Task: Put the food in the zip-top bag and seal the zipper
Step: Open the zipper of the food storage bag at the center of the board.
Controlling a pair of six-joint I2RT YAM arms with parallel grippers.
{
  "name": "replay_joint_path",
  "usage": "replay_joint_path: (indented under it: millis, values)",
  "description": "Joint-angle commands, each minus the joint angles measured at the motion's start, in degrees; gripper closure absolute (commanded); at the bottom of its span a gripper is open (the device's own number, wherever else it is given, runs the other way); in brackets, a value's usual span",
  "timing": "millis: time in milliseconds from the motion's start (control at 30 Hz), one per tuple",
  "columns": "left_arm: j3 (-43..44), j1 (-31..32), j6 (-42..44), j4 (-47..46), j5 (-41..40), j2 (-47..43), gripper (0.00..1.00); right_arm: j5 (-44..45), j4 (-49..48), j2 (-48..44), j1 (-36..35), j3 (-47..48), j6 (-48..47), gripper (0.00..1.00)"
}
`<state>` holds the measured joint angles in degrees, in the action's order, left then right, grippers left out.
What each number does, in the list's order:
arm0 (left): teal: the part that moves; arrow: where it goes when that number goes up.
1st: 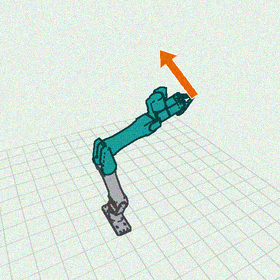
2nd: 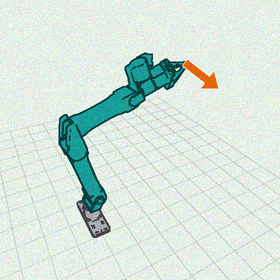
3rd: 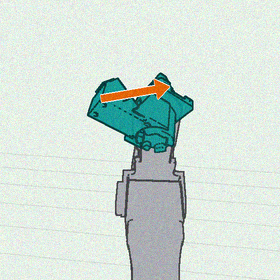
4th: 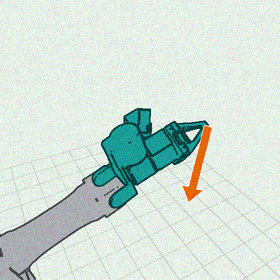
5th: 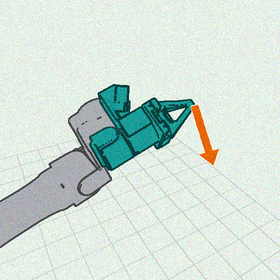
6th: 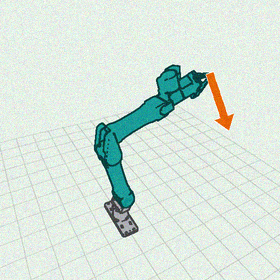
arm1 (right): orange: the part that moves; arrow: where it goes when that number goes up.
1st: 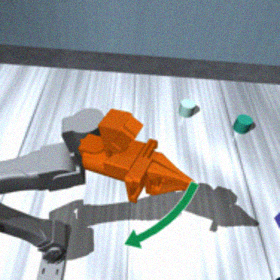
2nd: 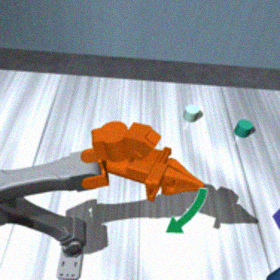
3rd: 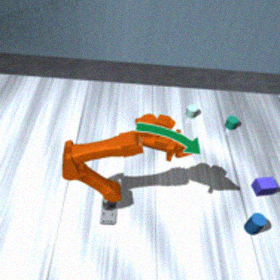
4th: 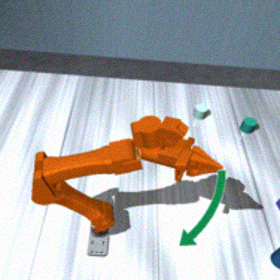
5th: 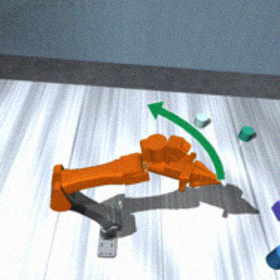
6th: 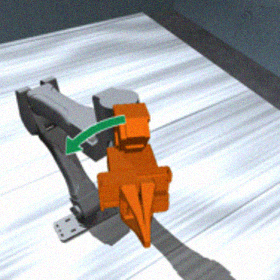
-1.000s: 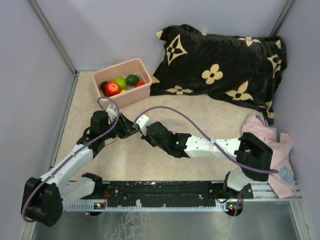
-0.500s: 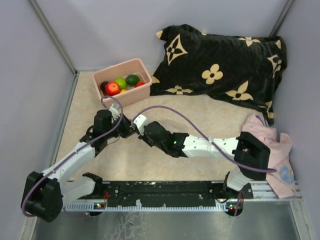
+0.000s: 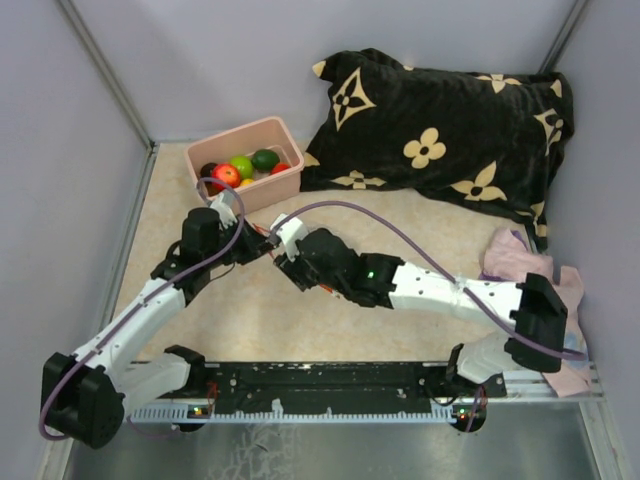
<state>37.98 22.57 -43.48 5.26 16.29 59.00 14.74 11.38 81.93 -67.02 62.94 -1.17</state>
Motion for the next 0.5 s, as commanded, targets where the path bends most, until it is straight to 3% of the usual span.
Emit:
replay_joint_path:
  millis: [0, 267, 467]
  values:
    - [3.2, 0.5, 4.6, 3.9, -0.8, -0.6, 1.0, 3.3, 5.3, -4.1, -0.4, 7.6, 1.8, 0.52]
    - [4.7, 0.7, 5.7, 6.0, 1.2, -0.4, 1.0, 9.7, 7.4, 0.3, -0.3, 11.0, 1.9, 0.38]
    - [5.5, 0.8, 5.7, 7.3, 1.5, -0.7, 1.0, 8.1, 3.7, 3.6, -0.3, 10.1, 4.3, 0.34]
